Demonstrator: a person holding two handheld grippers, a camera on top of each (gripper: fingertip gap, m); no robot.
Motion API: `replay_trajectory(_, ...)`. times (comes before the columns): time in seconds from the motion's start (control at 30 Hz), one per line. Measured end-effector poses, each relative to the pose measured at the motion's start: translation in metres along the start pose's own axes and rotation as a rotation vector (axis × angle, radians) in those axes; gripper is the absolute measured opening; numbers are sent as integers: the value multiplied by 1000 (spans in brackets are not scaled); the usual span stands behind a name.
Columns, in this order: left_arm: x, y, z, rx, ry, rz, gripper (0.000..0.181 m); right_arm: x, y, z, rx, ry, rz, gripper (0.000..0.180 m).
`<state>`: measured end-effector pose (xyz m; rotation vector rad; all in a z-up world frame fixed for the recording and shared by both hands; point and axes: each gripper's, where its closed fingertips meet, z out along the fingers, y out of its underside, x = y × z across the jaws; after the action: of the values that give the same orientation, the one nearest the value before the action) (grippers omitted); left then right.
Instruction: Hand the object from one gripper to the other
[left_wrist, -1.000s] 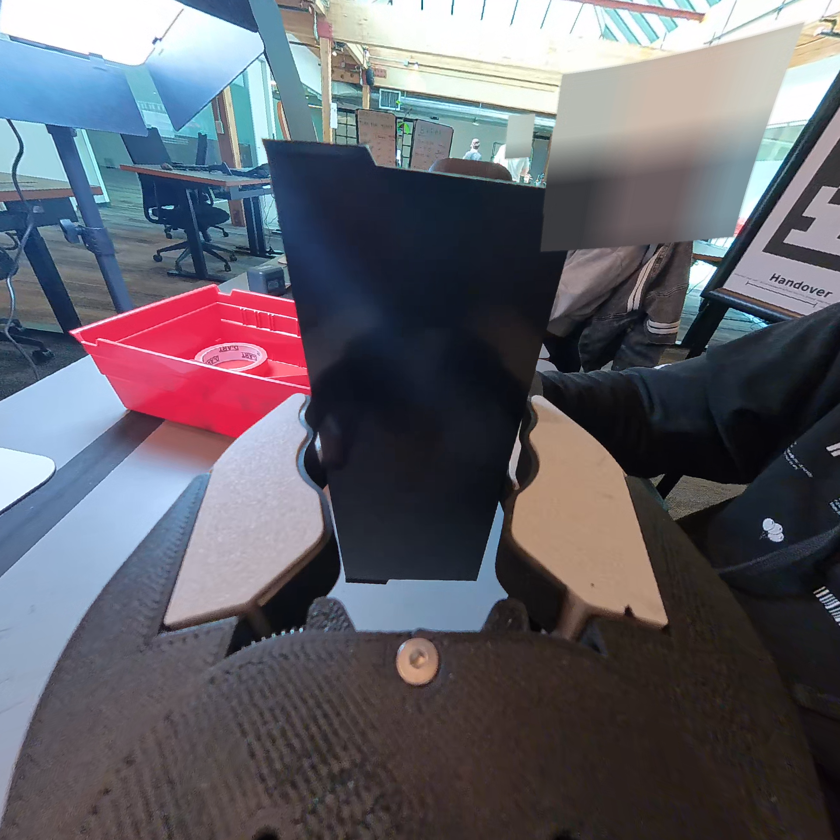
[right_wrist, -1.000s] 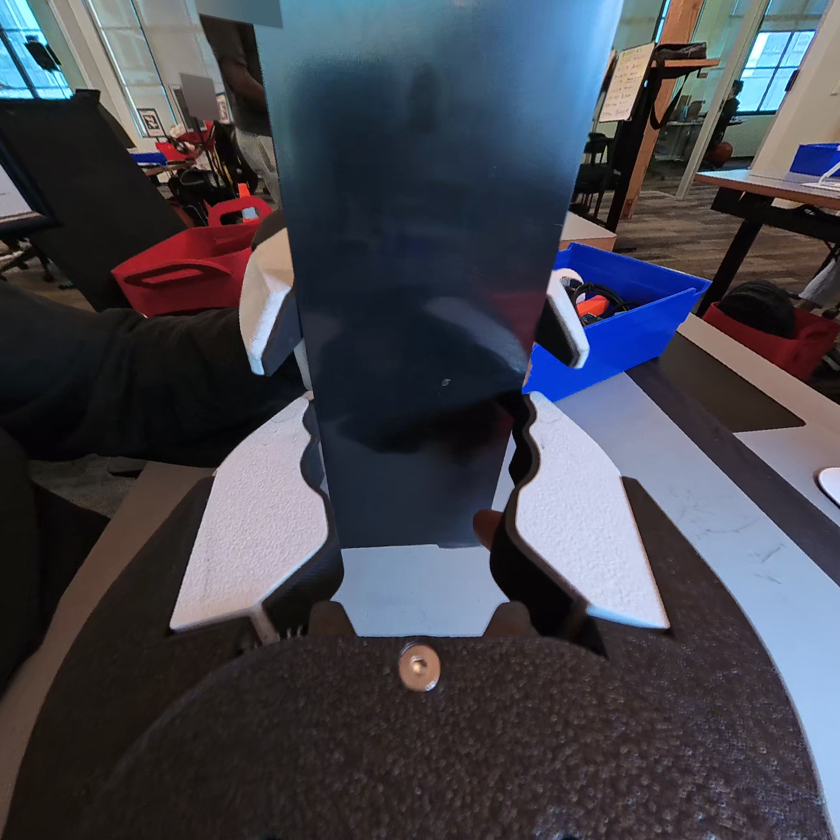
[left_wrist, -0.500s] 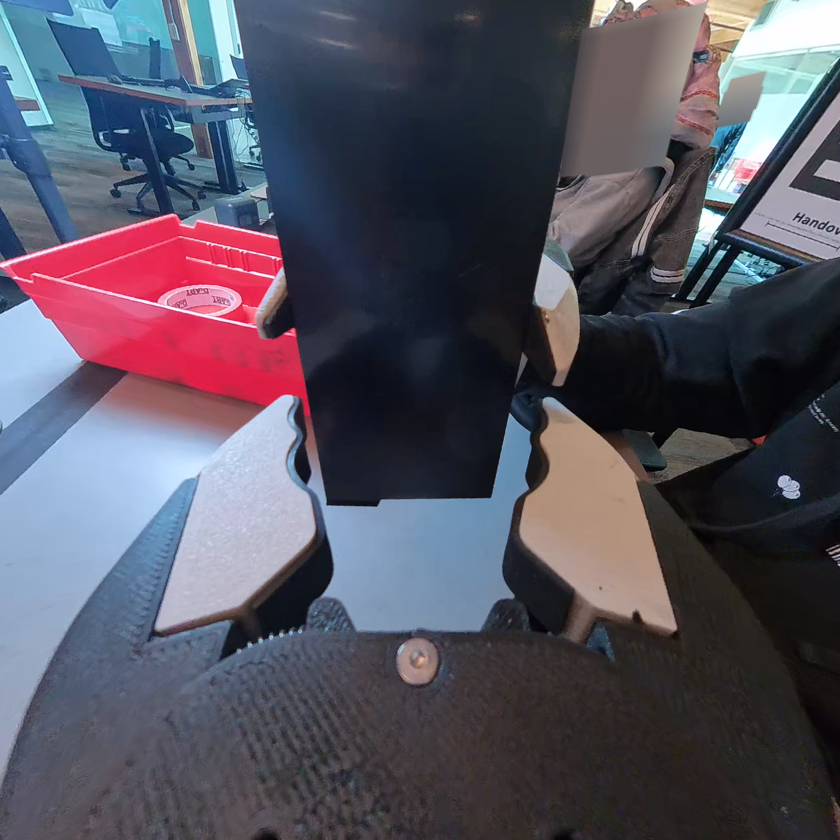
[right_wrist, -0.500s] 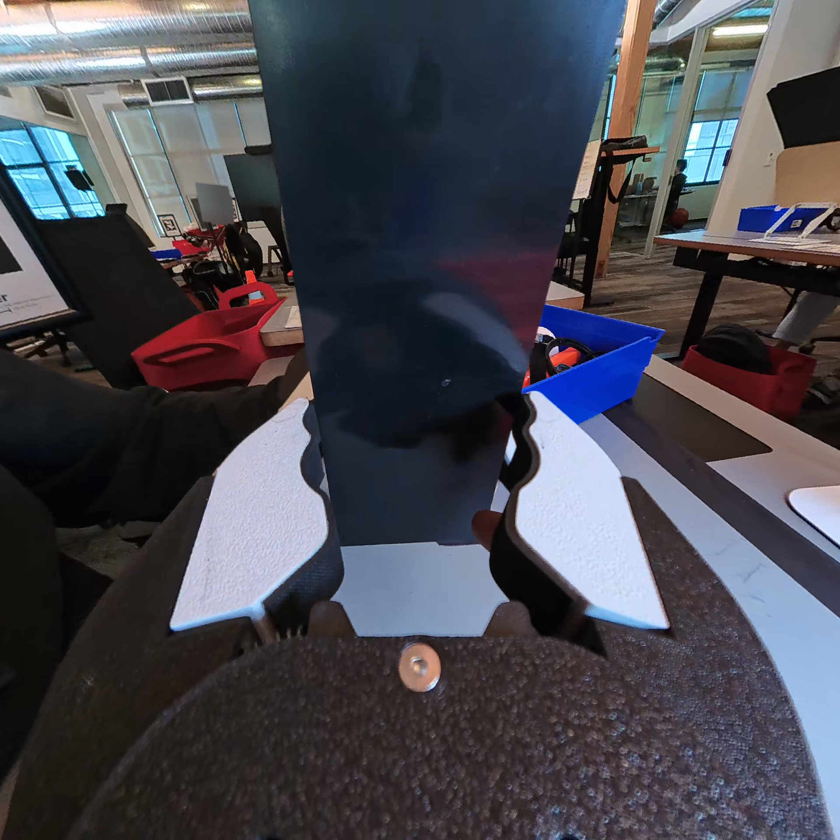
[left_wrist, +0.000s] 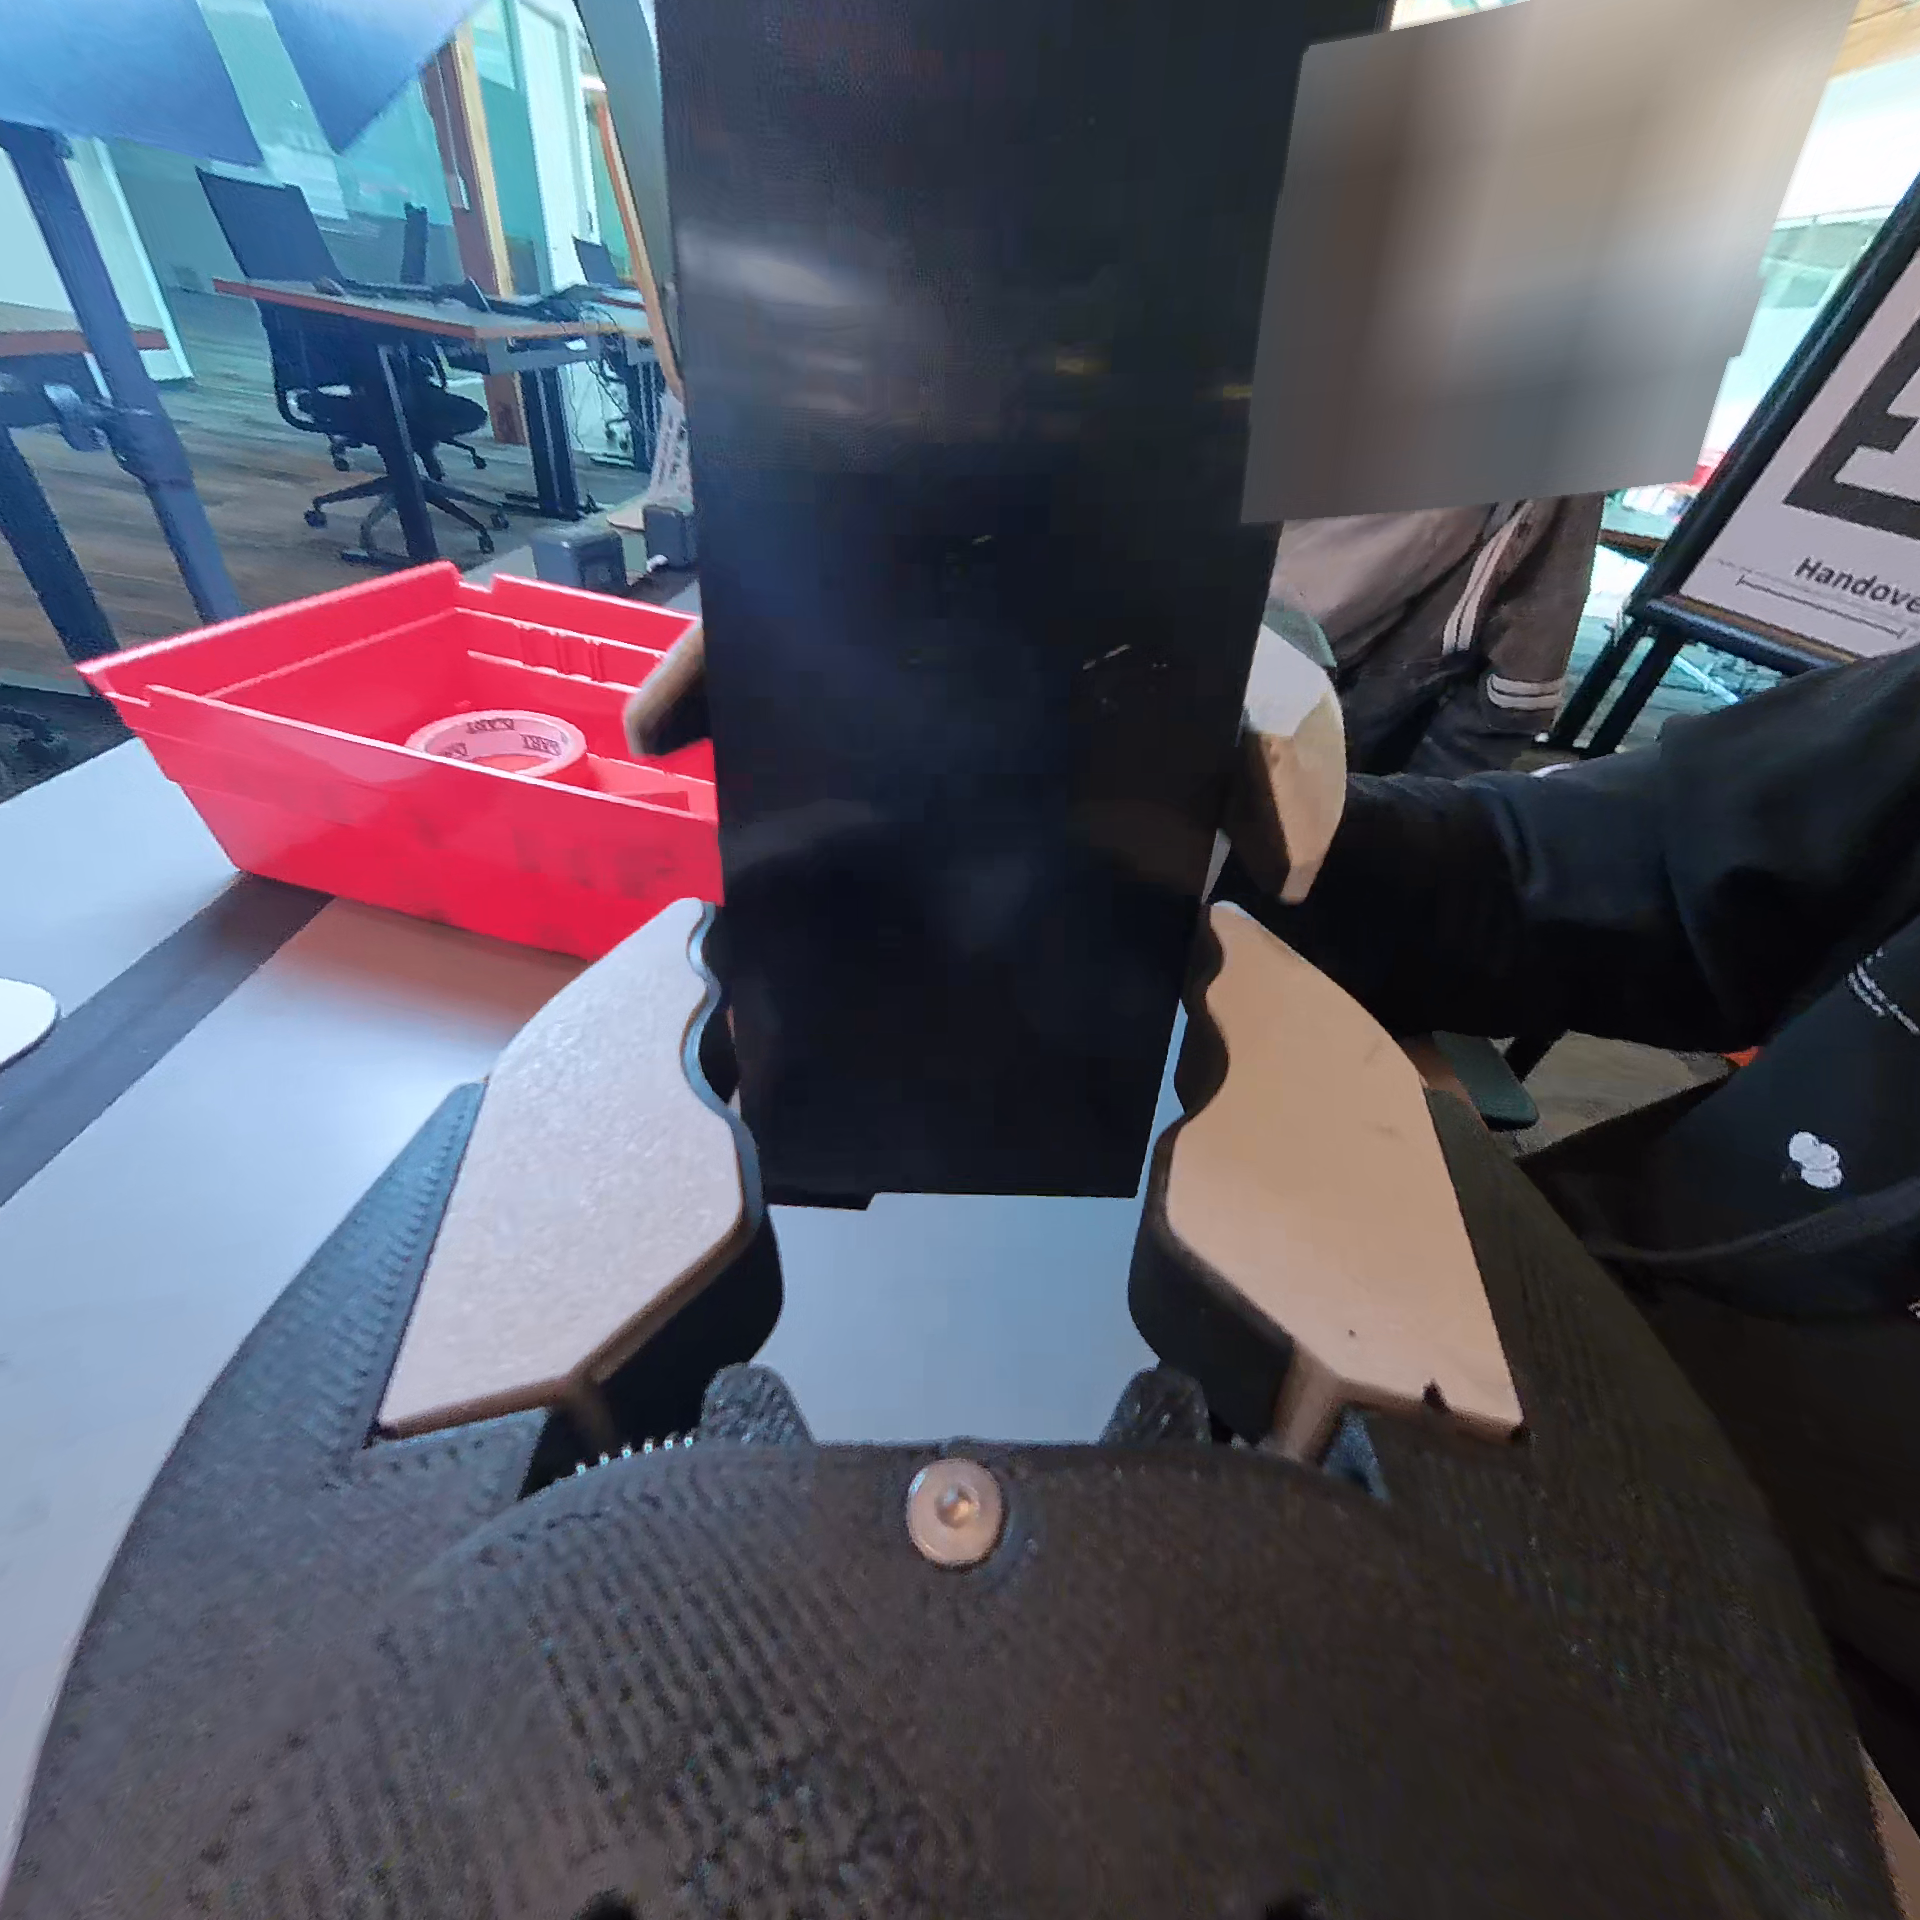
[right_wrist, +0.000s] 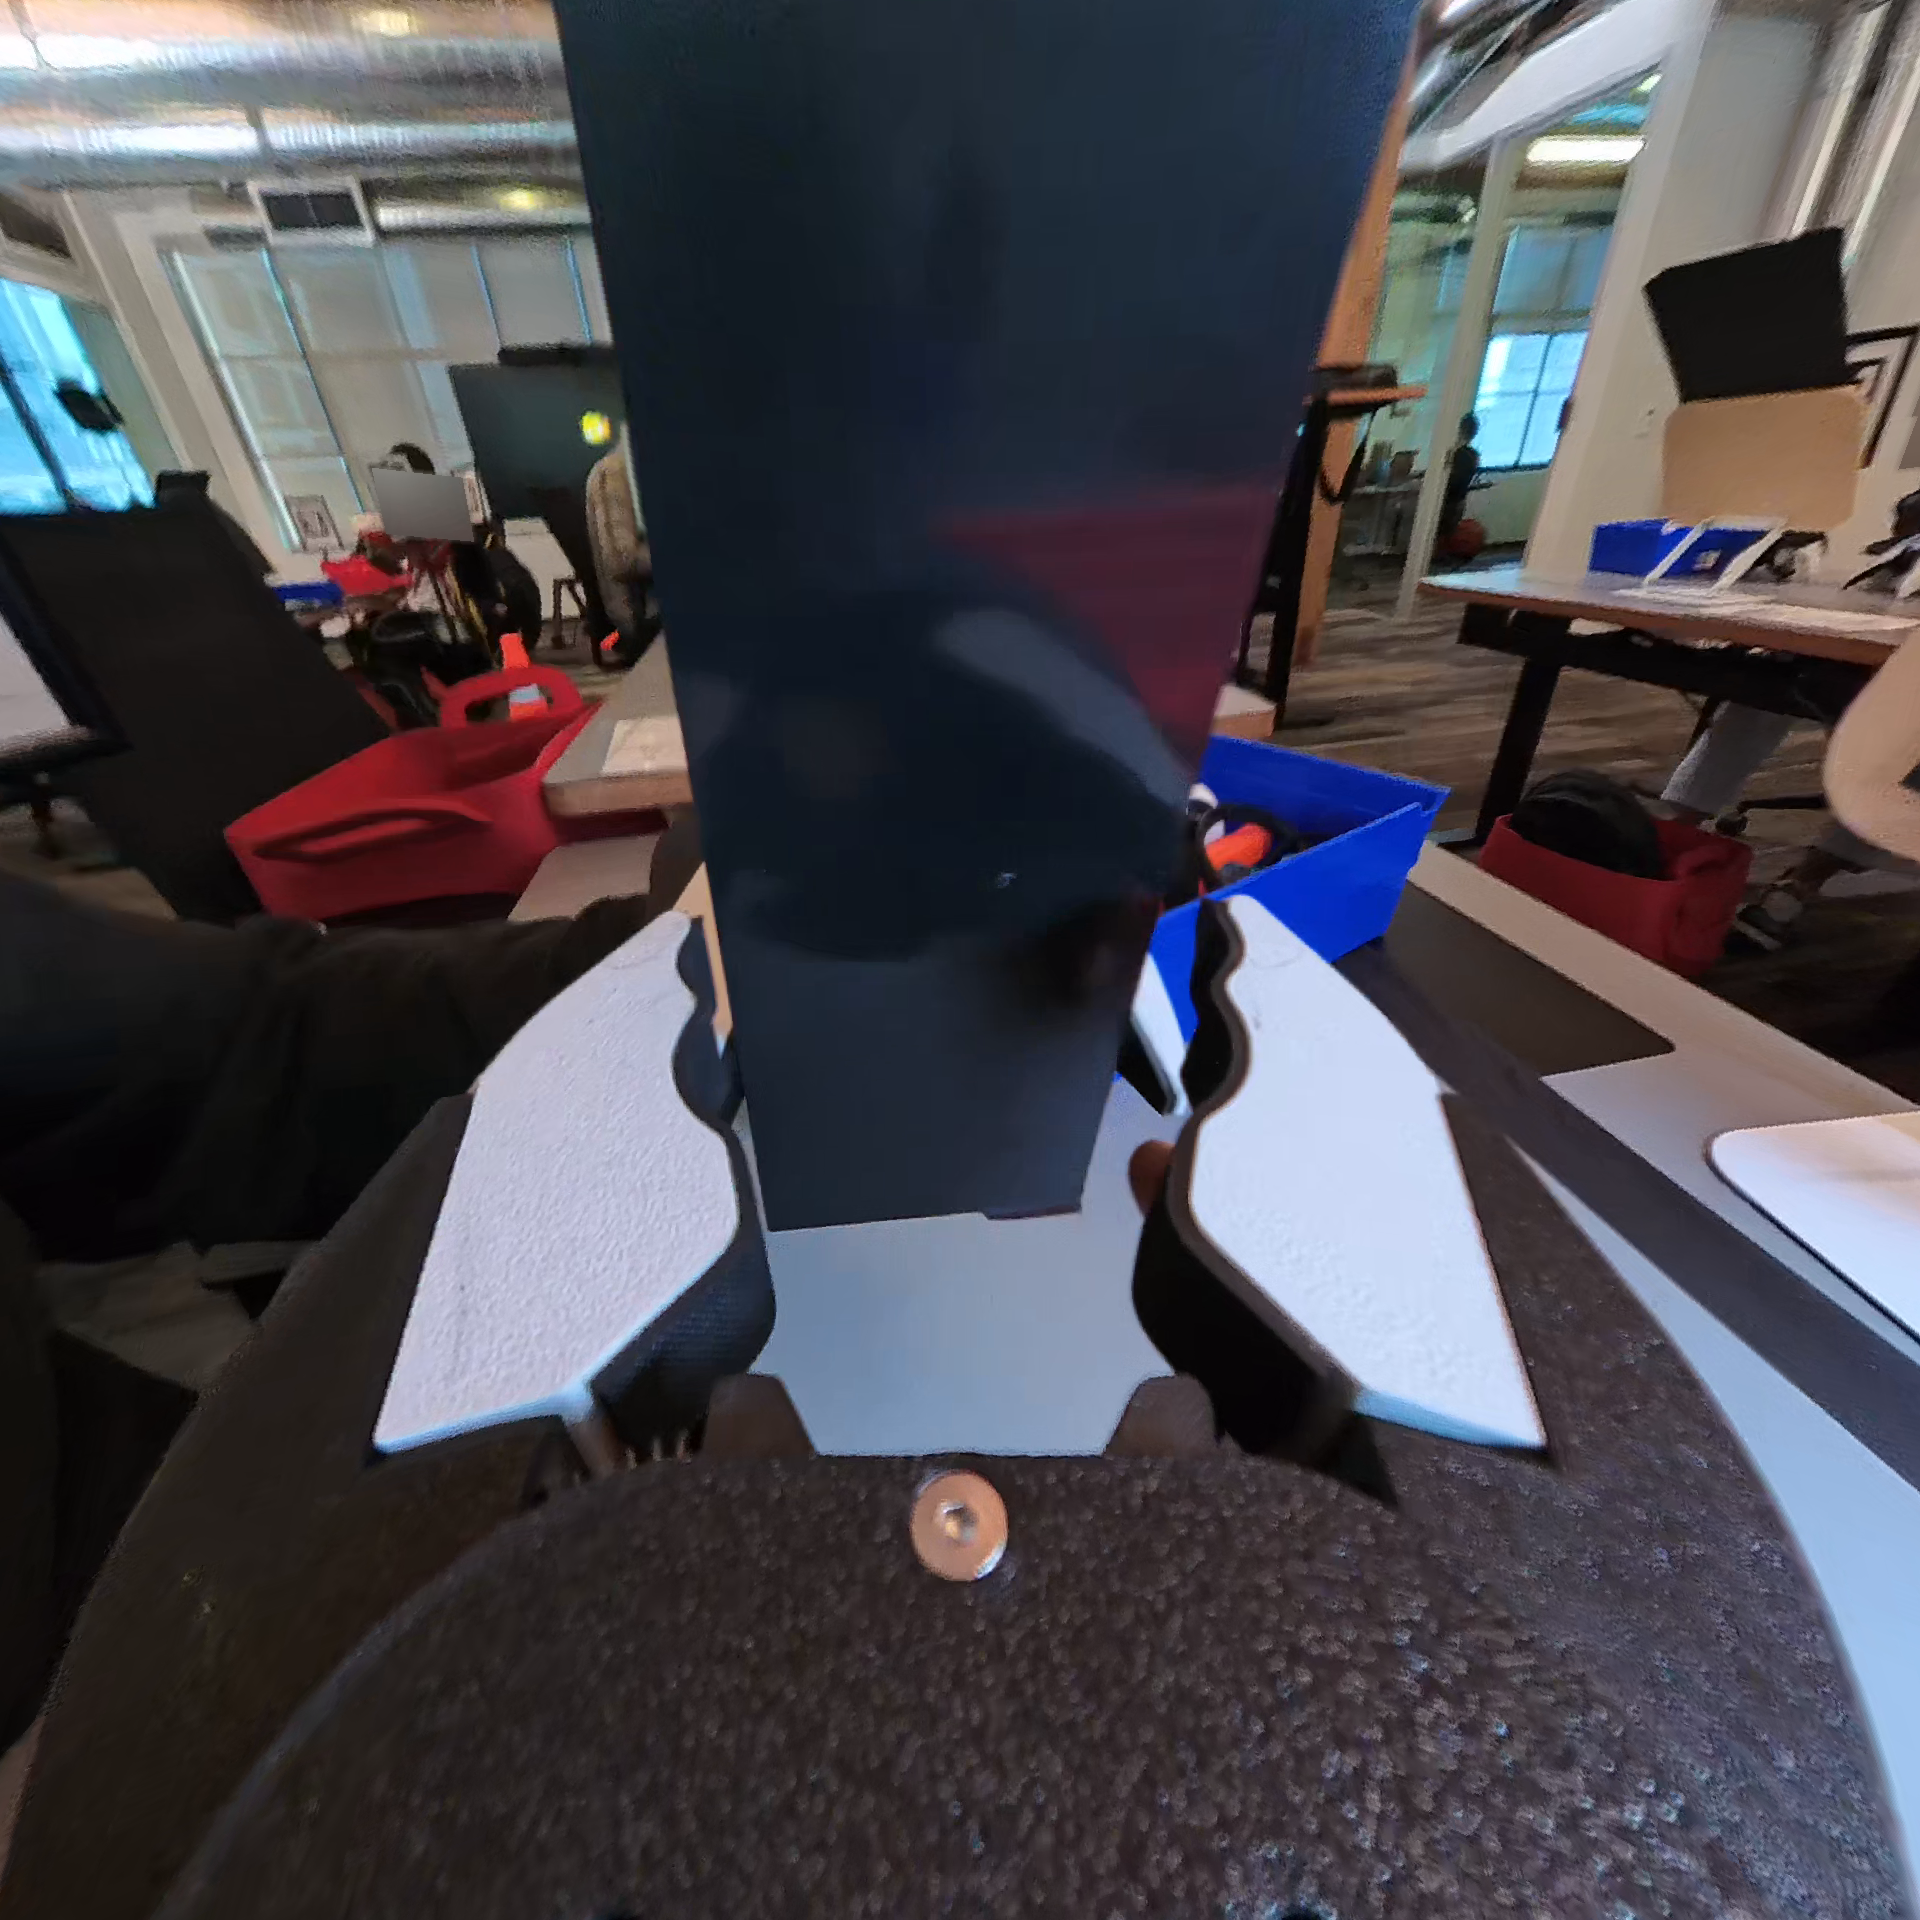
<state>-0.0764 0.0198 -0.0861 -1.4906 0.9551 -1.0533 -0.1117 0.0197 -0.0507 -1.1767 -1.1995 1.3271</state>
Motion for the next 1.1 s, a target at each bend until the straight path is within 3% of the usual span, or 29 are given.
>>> replay_trajectory(0.1, -5, -12, -9, 65, -18, -9, 84, 8, -7, -10, 28, 2, 44, 93)
replay_trajectory(0.4, -8, -27, -19, 156, -18, -41, 84, -3, 50, 14, -173, -80, 64, 94)
replay_trajectory(0.53, -4, -27, -14, 162, 0, -48, 84, -6, 49, 19, -153, -66, 67, 80)
replay_trajectory(1.1, -10, -12, -17, 100, 20, -101, 87, 10, 21, -1, -47, -30, 104, 80)
